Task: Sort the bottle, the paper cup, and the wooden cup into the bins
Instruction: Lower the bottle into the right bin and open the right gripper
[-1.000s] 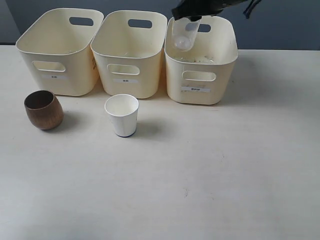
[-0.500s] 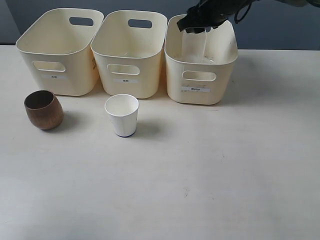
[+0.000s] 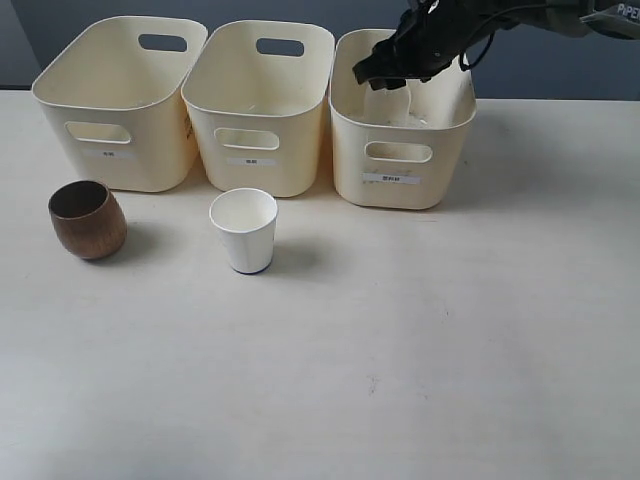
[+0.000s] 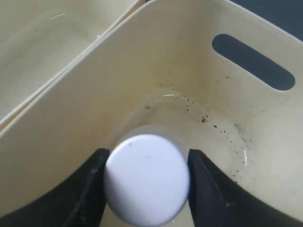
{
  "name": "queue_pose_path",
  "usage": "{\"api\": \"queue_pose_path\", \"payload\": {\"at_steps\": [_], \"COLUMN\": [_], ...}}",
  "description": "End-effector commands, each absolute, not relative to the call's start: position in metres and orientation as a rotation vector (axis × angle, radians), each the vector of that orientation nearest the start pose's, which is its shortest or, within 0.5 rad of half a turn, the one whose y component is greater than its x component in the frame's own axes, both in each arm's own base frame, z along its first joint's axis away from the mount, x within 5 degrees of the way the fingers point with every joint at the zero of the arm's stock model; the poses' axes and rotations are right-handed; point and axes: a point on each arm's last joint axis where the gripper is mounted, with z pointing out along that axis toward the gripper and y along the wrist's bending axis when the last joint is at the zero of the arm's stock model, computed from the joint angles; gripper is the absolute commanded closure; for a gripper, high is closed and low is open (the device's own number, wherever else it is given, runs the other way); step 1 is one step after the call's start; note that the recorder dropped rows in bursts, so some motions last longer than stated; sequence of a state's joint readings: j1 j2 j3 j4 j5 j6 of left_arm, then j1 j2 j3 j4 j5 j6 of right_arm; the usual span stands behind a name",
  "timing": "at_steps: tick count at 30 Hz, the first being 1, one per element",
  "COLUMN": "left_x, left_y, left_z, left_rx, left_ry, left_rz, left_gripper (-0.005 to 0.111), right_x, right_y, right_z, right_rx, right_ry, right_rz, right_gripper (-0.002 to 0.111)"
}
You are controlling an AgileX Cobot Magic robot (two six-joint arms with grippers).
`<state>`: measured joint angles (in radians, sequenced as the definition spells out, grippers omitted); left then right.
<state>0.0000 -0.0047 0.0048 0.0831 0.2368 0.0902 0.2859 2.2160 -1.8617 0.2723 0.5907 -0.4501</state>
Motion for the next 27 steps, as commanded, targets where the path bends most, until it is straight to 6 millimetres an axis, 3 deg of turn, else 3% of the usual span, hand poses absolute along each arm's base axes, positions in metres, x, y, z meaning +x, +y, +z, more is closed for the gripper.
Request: {"api": "queue_pose_path", "payload": {"at_steps": [1,7,13,19,27], "left_x": [0.0555,0.0555,0.0555,0.0555,0.0555], "left_y": [0.0015,0.0015,0.0015,0.0015,0.0015], "left_z": [0.1922,0.1922,0.1922,0.1922,0.1922], "left_rx": [0.133,0.133,0.133,0.133,0.133], "left_ry": [1.712,1.712,1.712,1.712,1.712], "left_rz": [0.137,0.137,0.137,0.137,0.137], "left_gripper": [0.107,0.107,0.107,0.107,0.107], "right_x": [0.4886,0.4883,0.4875,0.4879,0.4871], "right_y": [0.1541,0.1541,0.1544,0.1544,0.1544], "right_z": [0.2109,0.2107,0.2101,0.2104,0.2164], "right_rx": [-0.644,-0.645,-0.642,-0.611,-0.600], "right_ry": [2.298,2.301,2.313,2.318,2.304], "right_rz": [0.208,0.209,0.219,0.229,0.237], "right_gripper": [0.109,0.108,0.070,0.049,0.043]}}
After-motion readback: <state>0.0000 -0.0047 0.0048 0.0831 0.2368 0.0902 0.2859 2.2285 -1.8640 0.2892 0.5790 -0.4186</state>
